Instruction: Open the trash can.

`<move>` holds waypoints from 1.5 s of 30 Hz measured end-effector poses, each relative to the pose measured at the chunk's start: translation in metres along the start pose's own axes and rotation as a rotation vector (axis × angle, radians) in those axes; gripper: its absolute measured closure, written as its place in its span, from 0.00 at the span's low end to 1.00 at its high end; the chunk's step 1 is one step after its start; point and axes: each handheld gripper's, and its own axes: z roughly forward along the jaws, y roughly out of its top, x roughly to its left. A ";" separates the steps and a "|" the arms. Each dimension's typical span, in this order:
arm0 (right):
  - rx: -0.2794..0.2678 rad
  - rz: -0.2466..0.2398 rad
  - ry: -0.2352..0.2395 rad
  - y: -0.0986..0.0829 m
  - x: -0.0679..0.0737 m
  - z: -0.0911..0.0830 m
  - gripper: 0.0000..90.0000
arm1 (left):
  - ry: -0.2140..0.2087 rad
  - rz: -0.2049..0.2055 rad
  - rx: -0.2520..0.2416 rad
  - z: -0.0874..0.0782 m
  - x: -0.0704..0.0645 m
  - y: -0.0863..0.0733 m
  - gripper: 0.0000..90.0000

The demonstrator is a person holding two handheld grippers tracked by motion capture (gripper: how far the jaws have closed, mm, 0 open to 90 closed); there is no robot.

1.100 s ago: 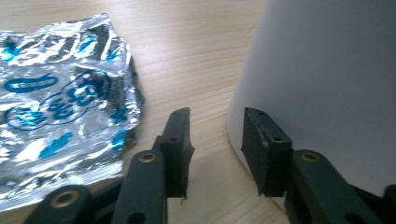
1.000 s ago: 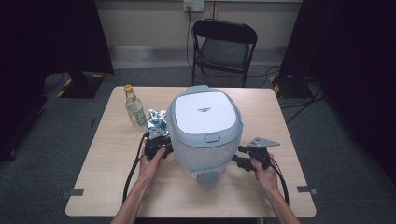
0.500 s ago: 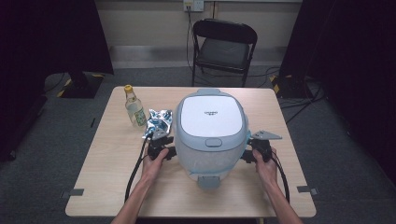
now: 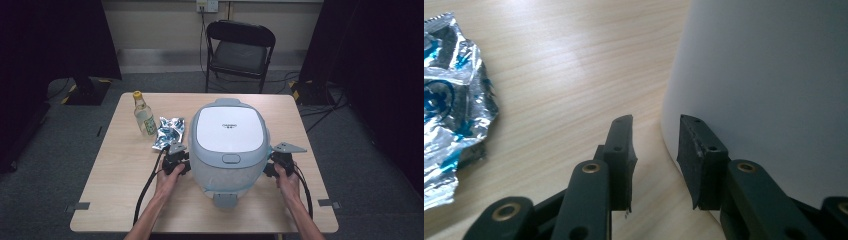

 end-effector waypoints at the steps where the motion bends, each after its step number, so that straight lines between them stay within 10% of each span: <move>1: 0.003 -0.002 -0.001 -0.001 -0.001 -0.001 0.57 | -0.012 0.003 0.011 -0.001 -0.002 0.000 0.75; 8: 0.006 0.010 -0.011 -0.003 -0.005 -0.006 0.55 | -0.022 0.011 0.023 -0.003 -0.007 -0.001 0.72; 18: 0.049 0.008 -0.042 -0.015 -0.007 -0.004 0.38 | -0.059 -0.007 0.036 -0.014 0.004 -0.012 0.28; 35: 0.191 -0.084 -0.095 -0.044 -0.002 -0.013 0.22 | -0.104 0.016 0.019 -0.047 0.001 -0.007 0.24; 45: 0.199 -0.095 -0.119 -0.045 0.003 -0.012 0.21 | -0.144 0.005 -0.099 -0.089 0.003 0.013 0.34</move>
